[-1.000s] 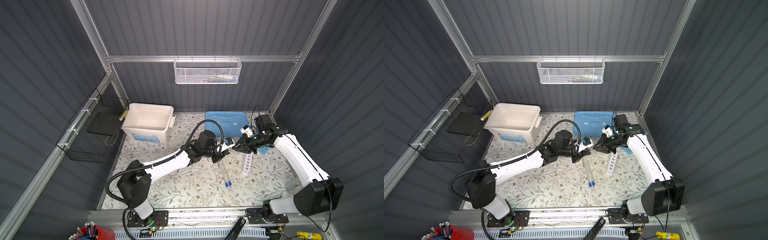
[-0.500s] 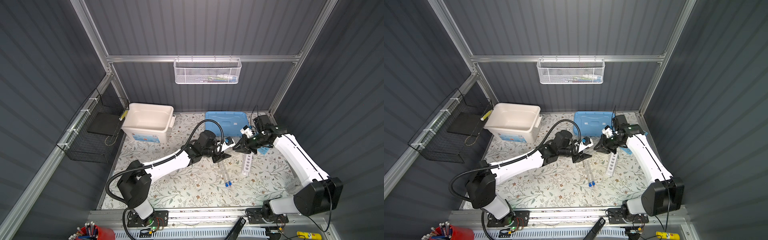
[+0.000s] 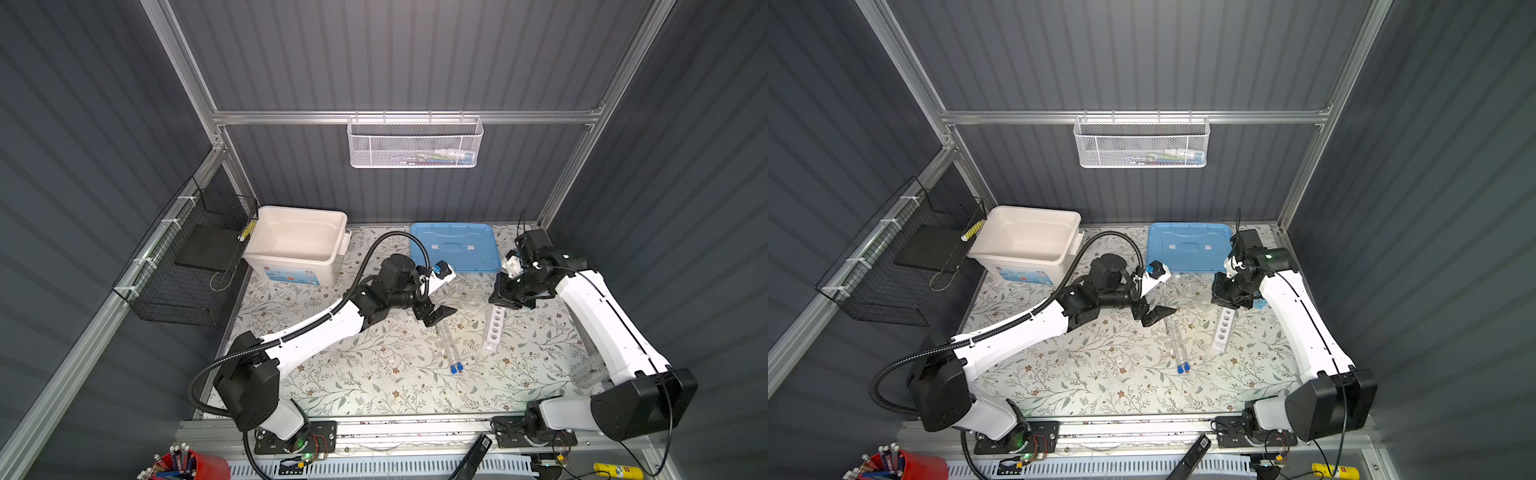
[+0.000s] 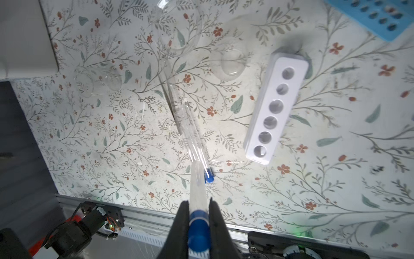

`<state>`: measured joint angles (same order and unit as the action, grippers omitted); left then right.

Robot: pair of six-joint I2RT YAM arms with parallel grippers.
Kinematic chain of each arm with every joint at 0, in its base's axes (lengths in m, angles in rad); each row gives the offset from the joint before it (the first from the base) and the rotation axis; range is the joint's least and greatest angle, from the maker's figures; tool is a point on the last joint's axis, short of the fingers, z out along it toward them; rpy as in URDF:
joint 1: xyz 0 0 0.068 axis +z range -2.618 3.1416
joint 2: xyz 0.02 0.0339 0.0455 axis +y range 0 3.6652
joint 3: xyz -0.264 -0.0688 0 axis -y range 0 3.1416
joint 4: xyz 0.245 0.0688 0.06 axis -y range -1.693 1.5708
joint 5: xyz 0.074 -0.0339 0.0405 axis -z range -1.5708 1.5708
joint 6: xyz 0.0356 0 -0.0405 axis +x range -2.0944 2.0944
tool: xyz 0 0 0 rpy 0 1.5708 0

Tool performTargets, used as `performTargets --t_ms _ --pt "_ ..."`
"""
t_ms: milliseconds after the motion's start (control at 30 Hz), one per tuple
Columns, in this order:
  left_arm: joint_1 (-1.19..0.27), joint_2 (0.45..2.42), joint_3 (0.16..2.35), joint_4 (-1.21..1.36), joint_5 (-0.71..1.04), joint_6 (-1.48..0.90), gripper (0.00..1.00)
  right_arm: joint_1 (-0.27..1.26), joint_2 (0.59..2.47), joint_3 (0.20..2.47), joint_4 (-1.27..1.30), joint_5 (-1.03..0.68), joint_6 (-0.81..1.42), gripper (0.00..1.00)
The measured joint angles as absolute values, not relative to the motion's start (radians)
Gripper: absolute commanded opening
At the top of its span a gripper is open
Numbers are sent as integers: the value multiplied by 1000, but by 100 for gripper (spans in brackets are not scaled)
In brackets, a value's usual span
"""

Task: Organize the chemistry lab equipment
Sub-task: 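Close the right gripper on the tube while the left gripper opens and withdraws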

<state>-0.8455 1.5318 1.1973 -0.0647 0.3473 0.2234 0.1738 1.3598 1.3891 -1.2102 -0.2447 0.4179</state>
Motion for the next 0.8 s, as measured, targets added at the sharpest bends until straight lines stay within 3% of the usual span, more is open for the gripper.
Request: performTargets --t_ms 267,800 --pt "-825 1576 1250 -184 284 117 100 170 1359 1353 -1251 -80 407 10" --pt "-790 1608 1263 -247 269 14 100 170 1425 1296 -1224 43 403 9"
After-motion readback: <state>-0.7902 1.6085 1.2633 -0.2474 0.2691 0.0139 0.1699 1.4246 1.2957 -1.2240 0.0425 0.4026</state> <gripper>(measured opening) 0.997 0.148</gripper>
